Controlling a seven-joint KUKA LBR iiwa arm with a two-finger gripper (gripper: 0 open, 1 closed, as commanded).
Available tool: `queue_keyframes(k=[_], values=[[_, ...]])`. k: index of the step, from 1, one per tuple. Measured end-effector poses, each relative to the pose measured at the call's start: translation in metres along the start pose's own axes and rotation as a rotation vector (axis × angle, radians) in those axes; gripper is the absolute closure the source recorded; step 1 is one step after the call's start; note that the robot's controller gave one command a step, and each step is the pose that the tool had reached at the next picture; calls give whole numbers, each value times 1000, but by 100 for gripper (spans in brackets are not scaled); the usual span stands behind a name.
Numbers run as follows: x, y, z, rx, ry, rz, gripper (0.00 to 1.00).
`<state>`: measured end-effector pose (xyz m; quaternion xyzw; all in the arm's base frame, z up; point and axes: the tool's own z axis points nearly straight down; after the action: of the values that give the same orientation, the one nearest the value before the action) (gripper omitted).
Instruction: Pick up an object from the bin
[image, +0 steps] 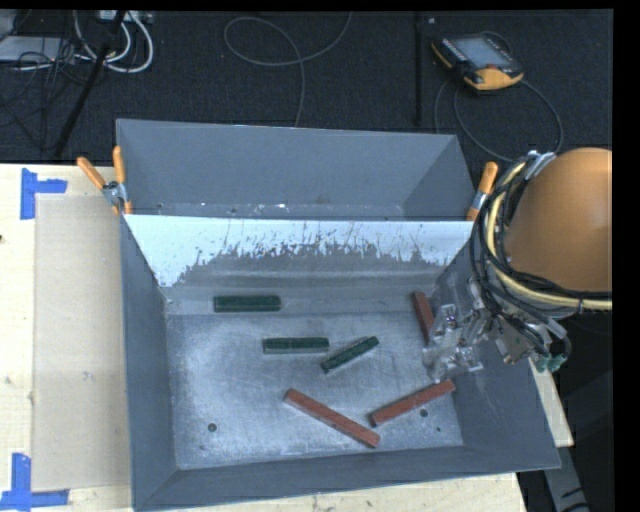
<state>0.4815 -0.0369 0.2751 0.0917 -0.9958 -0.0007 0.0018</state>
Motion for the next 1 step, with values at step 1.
queue_keyframes(k=[1], values=[[0,-2,-16,2,-6,5,100]])
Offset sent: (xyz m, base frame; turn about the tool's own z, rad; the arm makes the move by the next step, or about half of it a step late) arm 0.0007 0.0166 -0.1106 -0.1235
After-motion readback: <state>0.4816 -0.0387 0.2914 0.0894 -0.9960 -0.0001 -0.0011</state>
